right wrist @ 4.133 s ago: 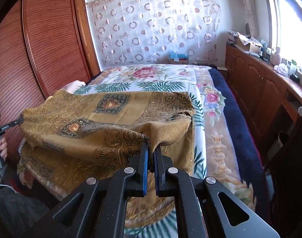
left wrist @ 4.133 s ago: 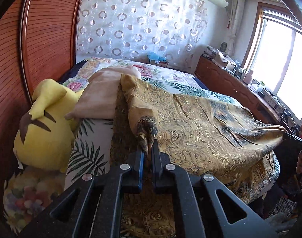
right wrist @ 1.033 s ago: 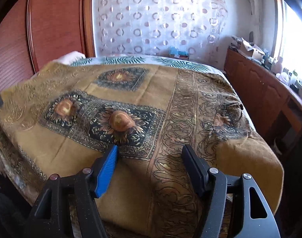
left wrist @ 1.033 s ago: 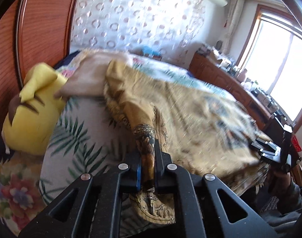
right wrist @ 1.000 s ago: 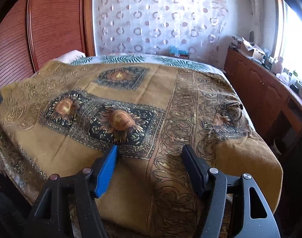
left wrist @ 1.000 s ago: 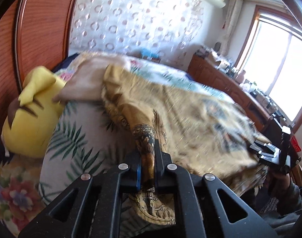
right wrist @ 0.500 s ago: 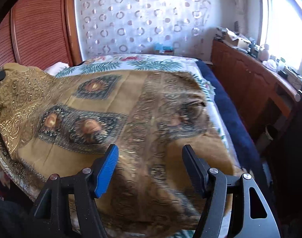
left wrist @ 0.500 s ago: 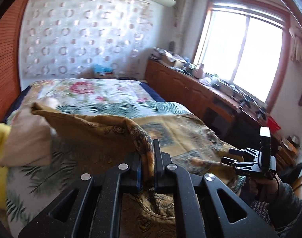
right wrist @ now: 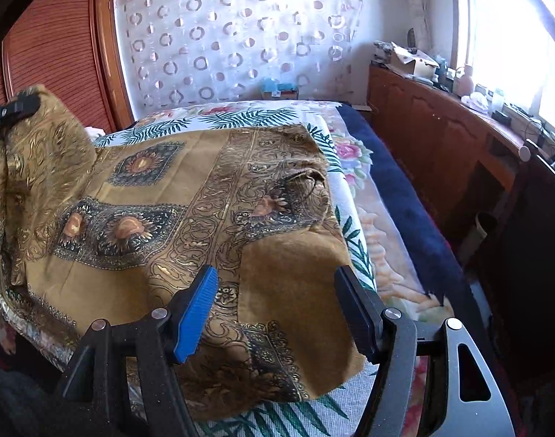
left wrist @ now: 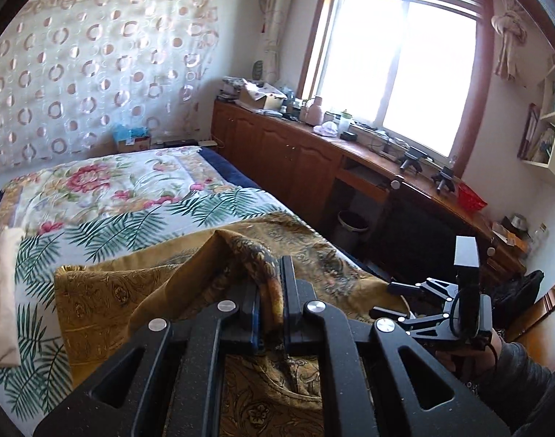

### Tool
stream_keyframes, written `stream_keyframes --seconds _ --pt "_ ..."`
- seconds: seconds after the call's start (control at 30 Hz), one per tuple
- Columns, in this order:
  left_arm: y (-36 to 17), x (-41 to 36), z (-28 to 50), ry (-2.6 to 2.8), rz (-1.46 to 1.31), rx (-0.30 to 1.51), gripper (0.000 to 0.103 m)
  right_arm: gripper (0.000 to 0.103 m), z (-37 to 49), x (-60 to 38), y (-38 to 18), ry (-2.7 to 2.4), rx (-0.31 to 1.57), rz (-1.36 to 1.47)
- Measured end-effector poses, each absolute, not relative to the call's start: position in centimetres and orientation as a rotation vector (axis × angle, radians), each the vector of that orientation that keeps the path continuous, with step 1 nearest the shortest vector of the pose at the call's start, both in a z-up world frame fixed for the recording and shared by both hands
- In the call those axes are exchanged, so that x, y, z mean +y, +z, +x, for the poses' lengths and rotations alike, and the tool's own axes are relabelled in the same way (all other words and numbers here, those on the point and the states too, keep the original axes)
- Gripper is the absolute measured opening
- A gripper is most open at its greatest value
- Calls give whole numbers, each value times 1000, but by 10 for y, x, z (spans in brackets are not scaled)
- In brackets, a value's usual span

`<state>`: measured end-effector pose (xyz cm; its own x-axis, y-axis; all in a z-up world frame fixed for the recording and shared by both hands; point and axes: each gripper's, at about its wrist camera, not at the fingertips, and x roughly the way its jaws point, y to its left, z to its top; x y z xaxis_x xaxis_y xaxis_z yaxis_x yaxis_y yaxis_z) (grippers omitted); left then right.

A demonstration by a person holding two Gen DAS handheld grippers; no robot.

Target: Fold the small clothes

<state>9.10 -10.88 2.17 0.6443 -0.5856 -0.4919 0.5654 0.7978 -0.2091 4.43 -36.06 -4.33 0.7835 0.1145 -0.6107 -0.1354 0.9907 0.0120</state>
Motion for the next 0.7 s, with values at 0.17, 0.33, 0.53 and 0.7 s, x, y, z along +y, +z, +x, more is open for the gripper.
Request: stream_keyframes --seconds 0.17,0.33,0.53,0.7 --pt "20 -128 96 -669 9 620 17 69 37 -358 -42 137 647 -25" --pt "-1 -127 102 -660 35 691 58 69 43 -359 -45 141 649 -27" --pt "-5 -104 94 -587 28 679 60 69 45 -356 -40 161 642 -22" --pt "-8 -67 84 -496 3 659 60 69 54 -342 -34 211 634 -43"
